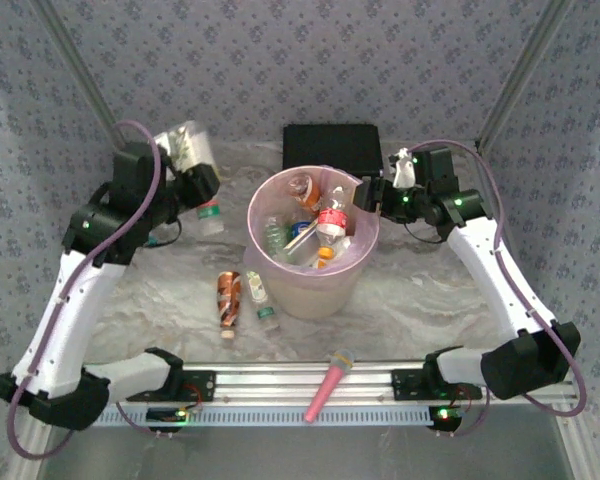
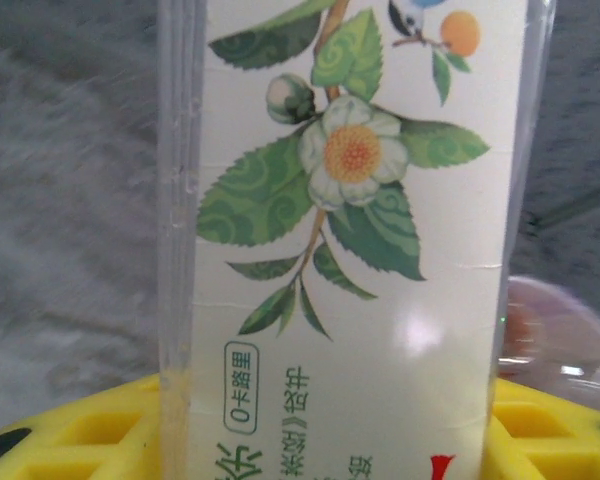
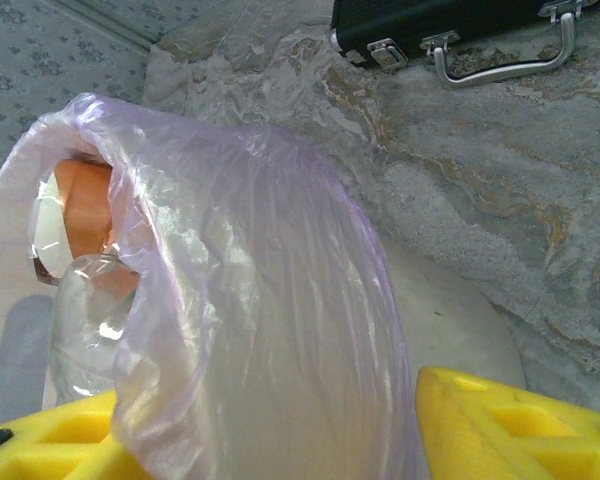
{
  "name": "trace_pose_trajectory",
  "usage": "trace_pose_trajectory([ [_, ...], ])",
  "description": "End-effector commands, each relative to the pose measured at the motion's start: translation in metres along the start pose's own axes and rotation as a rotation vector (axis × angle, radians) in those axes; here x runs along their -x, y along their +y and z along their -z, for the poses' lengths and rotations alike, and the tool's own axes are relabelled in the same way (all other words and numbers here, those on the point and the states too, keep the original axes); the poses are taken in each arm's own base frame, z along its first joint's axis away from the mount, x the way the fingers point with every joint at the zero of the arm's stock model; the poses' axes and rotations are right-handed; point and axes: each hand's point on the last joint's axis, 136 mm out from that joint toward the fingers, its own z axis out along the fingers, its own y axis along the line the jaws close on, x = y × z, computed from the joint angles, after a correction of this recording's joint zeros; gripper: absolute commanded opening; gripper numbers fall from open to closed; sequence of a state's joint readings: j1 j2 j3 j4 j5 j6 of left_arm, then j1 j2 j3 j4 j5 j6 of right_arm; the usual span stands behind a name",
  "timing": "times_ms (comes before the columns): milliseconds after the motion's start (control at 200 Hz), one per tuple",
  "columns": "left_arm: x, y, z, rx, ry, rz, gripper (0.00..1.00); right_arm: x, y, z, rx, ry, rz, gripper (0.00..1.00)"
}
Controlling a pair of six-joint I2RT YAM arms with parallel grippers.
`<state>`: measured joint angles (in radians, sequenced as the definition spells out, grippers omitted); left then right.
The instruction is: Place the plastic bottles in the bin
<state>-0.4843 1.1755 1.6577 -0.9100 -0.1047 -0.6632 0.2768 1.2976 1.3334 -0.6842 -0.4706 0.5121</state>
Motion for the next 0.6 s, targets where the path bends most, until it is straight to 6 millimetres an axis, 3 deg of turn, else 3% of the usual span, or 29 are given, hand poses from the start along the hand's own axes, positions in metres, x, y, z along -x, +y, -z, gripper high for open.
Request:
trace_pose_trajectory([
  [0,0.003,-0.050,0.005,-0.105,0.017,-0.124,0.30,0.005,0.006,0.003,-0.003,-0.011,0.017,0.62],
  [145,-0.017,-0.106,-0.012,-0.211,0.118,-0.194,0.24,0.004,0.008,0.000,-0.002,-0.001,0.021,0.62],
  [240,-0.042,-0.125,-0.025,-0.225,0.200,-0.234,0.24,0.005,0.008,0.002,-0.006,-0.004,0.027,0.62],
  [415,-0.081,-0.126,-0.036,-0.199,0.290,-0.241,0.24,0.004,0.006,0.001,-0.009,-0.002,0.026,0.62],
  [595,-0.125,-0.105,-0.043,-0.147,0.375,-0.222,0.23,0.004,0.004,0.000,-0.007,0.001,0.027,0.62],
])
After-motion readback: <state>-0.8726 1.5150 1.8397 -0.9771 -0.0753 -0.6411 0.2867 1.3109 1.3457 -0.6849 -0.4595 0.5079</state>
